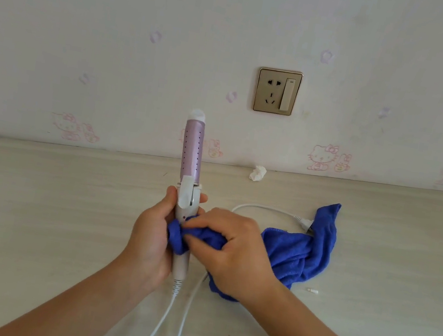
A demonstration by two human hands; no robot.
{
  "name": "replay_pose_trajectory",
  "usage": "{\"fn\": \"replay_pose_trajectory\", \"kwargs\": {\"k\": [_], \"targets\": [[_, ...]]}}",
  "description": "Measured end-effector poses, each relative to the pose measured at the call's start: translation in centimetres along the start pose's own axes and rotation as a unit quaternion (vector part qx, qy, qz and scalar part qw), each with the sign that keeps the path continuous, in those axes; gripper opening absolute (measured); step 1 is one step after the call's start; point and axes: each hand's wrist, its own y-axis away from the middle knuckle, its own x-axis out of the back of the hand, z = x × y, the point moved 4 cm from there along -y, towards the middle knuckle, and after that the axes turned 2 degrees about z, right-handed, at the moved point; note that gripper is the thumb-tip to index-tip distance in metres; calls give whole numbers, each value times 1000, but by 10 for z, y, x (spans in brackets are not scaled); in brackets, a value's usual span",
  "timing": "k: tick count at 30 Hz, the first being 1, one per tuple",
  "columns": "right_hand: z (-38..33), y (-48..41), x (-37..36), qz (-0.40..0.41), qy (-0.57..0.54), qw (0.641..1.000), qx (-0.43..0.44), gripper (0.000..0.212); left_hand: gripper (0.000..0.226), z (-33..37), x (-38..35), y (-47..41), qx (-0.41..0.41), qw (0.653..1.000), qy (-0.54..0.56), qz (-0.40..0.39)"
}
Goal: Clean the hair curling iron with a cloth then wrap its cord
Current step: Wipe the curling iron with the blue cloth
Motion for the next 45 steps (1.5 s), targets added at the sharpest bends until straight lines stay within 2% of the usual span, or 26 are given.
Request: {"fn": "replay_pose_trajectory", "kwargs": {"k": [3, 5, 10, 13, 18, 20, 23, 25, 29, 31, 32, 34, 36, 37, 40, 43, 45], "targets": [[5, -4, 17, 97, -33, 994, -38, 22, 57, -10, -9, 6, -15, 999, -39, -15], [9, -5, 25, 124, -18, 991, -43, 22, 51, -11, -14, 7, -26, 997, -57, -39], [2, 0, 5, -15, -15, 1000, 2, 20, 46, 5, -2, 3, -29, 998, -48, -18], [3, -2, 4, -19, -49, 998, -24, 19, 49, -1, -1, 4, -24, 998, -57, -12], [11, -9, 29, 130, -73, 986, -72, 22, 53, -13, -14, 7, -31, 992, -92, -80], [9, -8, 30, 105, -48, 993, -40, 21, 53, -7, -12, 4, -26, 994, -88, -60], [3, 1, 6, -33, -5, 999, 1, 21, 60, 6, -2, -3, 0, 998, -56, -15], [0, 3, -4, -55, 20, 998, 20, 22, 63, 10, 1, -4, 6, 999, -47, -3], [4, -7, 21, 107, -14, 994, -13, 22, 57, -6, -7, 5, 22, 998, -52, -1], [6, -8, 31, 139, -8, 990, -17, 22, 57, -12, -12, 8, 39, 997, -63, -7], [6, -6, 30, 123, -20, 992, -14, 22, 57, -11, -12, 7, 38, 997, -61, -1], [3, -2, 16, 40, -45, 998, -1, 20, 59, -4, -9, 4, 32, 999, -41, 11], [0, 4, -1, -29, -4, 999, 27, 17, 66, 3, -4, 3, 36, 999, -33, 7], [0, 4, -5, -36, 14, 999, 33, 18, 67, 5, -2, 3, 39, 999, -35, 6], [0, -3, 8, 42, -27, 999, -3, 21, 65, -2, -5, 5, 36, 998, -51, -5], [4, -10, 37, 152, -16, 988, -18, 20, 64, -16, -16, 9, 50, 992, -82, -76], [8, -11, 47, 171, -28, 984, -32, 20, 67, -23, -17, 11, 70, 987, -95, -111]]}}
